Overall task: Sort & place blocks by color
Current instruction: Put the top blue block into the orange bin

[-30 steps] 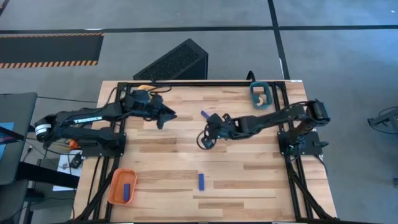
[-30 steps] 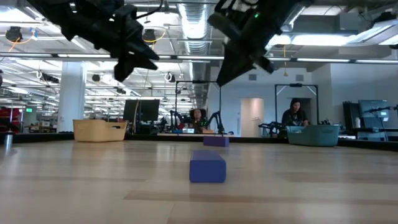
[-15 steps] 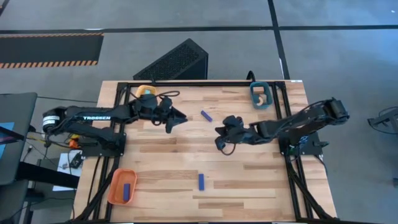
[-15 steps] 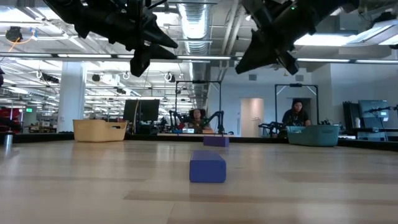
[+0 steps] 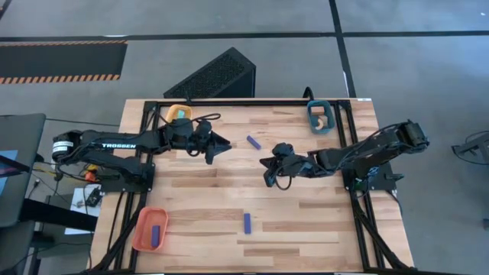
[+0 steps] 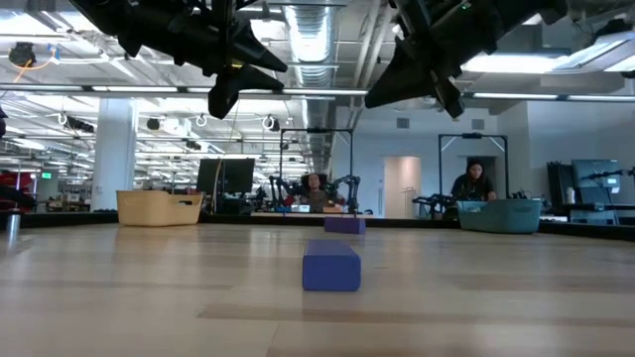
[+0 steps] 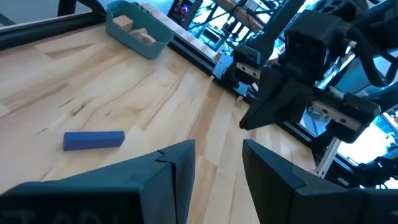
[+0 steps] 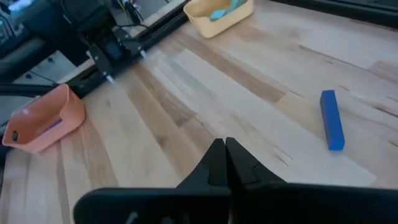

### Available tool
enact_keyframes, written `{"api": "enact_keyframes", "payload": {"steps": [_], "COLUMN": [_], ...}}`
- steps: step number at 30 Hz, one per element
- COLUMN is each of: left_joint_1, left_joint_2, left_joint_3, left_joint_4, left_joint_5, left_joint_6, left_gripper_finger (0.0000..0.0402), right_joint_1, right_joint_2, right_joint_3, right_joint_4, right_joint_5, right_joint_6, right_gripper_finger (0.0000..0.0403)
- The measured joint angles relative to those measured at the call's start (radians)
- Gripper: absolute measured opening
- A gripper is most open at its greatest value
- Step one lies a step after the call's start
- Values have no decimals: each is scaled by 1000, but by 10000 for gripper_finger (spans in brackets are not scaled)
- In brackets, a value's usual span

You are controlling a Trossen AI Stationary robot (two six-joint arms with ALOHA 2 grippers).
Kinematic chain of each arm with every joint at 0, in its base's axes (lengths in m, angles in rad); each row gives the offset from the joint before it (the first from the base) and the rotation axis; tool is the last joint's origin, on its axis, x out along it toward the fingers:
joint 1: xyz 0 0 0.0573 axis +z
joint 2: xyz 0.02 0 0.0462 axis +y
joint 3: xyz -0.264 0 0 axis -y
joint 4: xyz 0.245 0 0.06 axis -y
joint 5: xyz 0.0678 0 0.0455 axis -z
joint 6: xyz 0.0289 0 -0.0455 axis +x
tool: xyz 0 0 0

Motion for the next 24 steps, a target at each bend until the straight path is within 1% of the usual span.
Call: {"api": "enact_keyframes", "payload": {"steps": [17, 21, 24], "left_joint_1": [0, -7, -22], "left_joint_2": [0, 0, 0], "left_joint_3": [0, 0, 0], "left_joint_4": [12, 78, 121], "left_joint_5": [-10, 16, 26], "left_joint_6": [-3, -3, 7], "left_gripper_finger": [120, 137, 163], "right_joint_1": [0, 0, 0], "right_joint_2": [3, 3, 3], "right_joint_3": [0, 0, 0], "right_joint_4": [11, 68, 144], "right_joint_5": [0, -18, -36], "right_joint_6": [8, 8, -22], "right_gripper_finger": [0, 0, 0]}}
